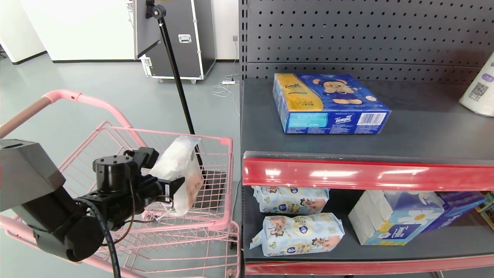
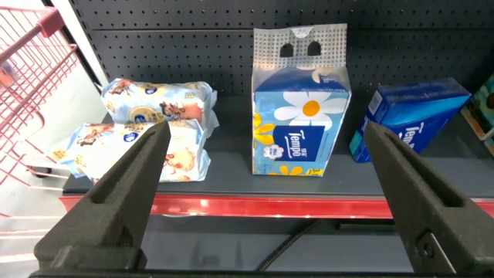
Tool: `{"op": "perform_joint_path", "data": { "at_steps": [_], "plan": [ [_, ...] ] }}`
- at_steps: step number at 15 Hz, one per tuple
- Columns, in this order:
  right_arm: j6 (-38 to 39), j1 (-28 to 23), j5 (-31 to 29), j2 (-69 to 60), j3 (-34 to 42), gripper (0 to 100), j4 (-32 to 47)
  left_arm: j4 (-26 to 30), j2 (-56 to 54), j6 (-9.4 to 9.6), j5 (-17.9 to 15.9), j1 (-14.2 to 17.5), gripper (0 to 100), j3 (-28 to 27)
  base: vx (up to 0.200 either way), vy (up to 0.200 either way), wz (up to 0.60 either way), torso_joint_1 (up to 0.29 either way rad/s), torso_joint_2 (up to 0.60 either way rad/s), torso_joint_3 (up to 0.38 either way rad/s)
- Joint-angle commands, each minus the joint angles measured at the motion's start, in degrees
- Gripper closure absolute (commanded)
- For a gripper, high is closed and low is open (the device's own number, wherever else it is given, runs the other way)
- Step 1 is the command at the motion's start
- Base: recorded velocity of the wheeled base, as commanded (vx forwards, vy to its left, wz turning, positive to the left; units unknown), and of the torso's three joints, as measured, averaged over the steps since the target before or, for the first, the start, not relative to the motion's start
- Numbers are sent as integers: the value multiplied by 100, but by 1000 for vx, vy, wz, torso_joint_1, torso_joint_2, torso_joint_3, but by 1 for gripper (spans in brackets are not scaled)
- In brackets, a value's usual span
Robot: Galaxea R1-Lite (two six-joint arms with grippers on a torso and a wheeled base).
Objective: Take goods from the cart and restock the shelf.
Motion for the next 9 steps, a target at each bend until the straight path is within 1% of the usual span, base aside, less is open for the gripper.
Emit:
{"op": "perform_joint_path", "data": {
  "at_steps": [1, 4, 6, 7, 8, 9],
  "plan": [
    [0, 0, -4, 2, 1, 0, -1, -13, -612, -48, 9, 7, 100, 10, 0, 0, 0, 0, 0, 0],
    [0, 0, -4, 2, 1, 0, -1, 14, -1412, -48, 0, 25, 100, 247, 0, 0, 0, 0, 0, 0],
    [0, 0, 4, 2, 1, 0, -1, 154, -2300, -39, -9, 25, 100, 599, 0, 0, 0, 0, 0, 0],
    [0, 0, 4, 2, 10, 0, -1, 444, -2906, -39, -9, 25, 100, 722, 0, 0, 0, 0, 0, 0],
    [9, 0, 22, 2, 1, 0, -1, 875, -3504, -39, -9, 25, 100, 704, 0, 0, 0, 0, 0, 0],
    [9, 0, 22, 2, 1, 0, -1, 1516, -4198, -39, -9, 25, 100, 616, 0, 0, 0, 0, 0, 0]
  ]
}}
